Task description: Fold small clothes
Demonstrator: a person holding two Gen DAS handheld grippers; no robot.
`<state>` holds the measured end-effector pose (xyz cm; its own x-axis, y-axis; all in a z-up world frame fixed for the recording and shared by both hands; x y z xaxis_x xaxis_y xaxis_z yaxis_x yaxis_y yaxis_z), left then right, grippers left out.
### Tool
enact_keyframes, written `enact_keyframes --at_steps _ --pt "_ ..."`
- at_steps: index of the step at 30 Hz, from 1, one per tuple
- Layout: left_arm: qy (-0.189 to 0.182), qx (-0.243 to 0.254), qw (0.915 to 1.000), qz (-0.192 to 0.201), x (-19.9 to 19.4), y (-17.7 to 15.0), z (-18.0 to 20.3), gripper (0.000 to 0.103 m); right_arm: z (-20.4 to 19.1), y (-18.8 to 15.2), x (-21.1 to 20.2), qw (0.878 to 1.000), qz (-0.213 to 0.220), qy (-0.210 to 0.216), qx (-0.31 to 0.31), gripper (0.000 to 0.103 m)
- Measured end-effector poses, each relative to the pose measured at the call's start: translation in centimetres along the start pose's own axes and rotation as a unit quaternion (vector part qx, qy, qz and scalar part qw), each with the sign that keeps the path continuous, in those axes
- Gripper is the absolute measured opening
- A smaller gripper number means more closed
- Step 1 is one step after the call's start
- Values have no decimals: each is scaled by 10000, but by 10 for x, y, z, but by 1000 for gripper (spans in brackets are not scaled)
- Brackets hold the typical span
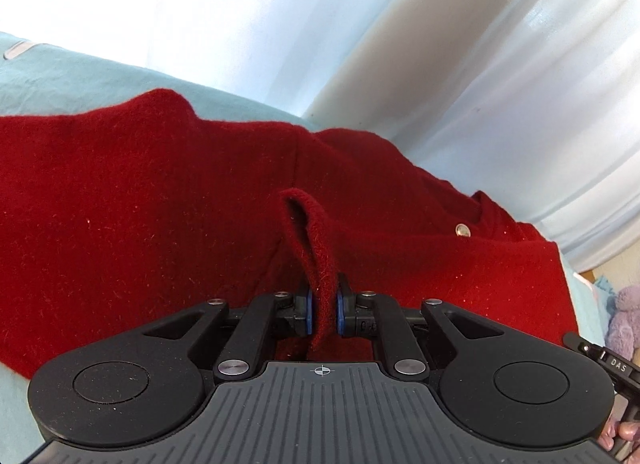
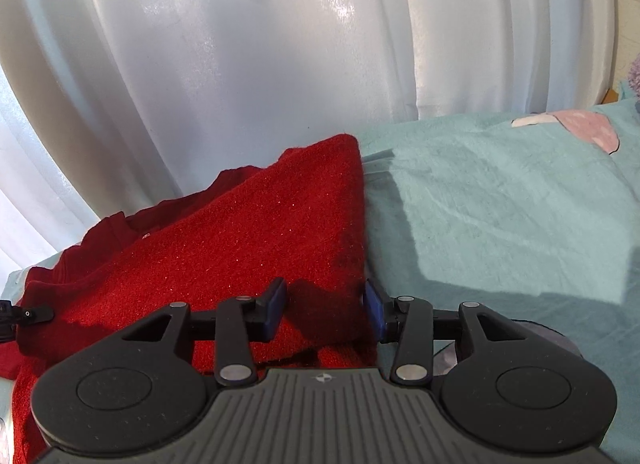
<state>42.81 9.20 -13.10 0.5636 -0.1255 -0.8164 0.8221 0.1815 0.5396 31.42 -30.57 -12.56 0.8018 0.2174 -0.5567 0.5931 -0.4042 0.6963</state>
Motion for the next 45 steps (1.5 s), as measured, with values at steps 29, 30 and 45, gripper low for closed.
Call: enact_keyframes --at_steps 29,30,45 --pt "-230 -355 9989 213 -21 -13 -20 66 -111 -48 50 9673 -442 358 -2470 36" --pt "-307 -529 9977 284 -27 -12 -26 71 -114 -49 50 9641 -335 281 -2620 36" --pt "728 -5005 8420 1877 -89 -14 -345 85 -88 -54 0 9902 -252 329 -1331 55"
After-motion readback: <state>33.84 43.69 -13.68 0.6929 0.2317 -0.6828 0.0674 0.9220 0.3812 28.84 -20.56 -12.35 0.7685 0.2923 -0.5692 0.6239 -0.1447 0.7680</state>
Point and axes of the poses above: each gripper's, at about its wrist camera, not at the fingertips, and x roughly the way its jaws point, z to its right, y to its top, the point moved 10 cm from there along x, roughly the way its jaws point, and after that the axes turned 15 degrees about y, right-handed, at the moved point
